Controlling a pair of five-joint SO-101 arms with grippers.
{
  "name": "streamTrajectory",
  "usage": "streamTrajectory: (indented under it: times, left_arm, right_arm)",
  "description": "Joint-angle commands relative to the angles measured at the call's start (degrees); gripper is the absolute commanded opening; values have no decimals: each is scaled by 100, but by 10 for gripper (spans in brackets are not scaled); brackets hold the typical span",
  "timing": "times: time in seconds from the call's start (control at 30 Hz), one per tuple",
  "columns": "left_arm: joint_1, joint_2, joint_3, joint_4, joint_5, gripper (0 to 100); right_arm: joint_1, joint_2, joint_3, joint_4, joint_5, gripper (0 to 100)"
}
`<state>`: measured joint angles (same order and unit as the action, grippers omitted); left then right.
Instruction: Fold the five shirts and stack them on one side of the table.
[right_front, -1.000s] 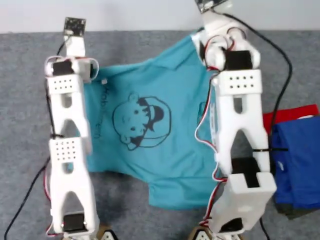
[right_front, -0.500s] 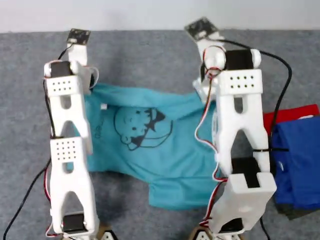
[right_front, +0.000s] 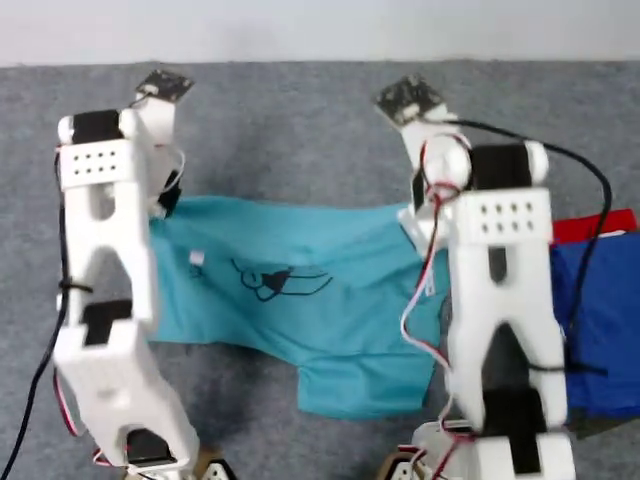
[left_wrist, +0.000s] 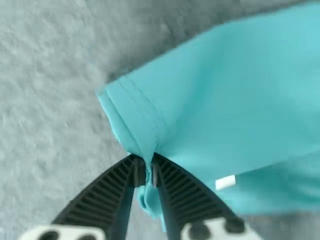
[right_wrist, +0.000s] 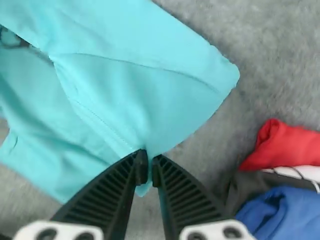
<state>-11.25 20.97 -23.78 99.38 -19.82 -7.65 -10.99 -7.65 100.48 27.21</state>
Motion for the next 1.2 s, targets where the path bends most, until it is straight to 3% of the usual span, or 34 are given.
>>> streamTrajectory:
  times: [0.0,0.5,0.7,1.17]
  left_arm:
    - [-35,-923,734,132,-273,13]
    - [-158,-1776,2642,132,-334,13]
    - [-571,-2233,3301,132,-369,13]
    - [-580,-2303,3495,132,-651,13]
  right_arm:
    - [40,-963,686,251,141,10]
    - [66,-3336,4114,259,800,10]
    - [40,-3662,4738,259,985,10]
    - [31,-3741,5327,259,1653,10]
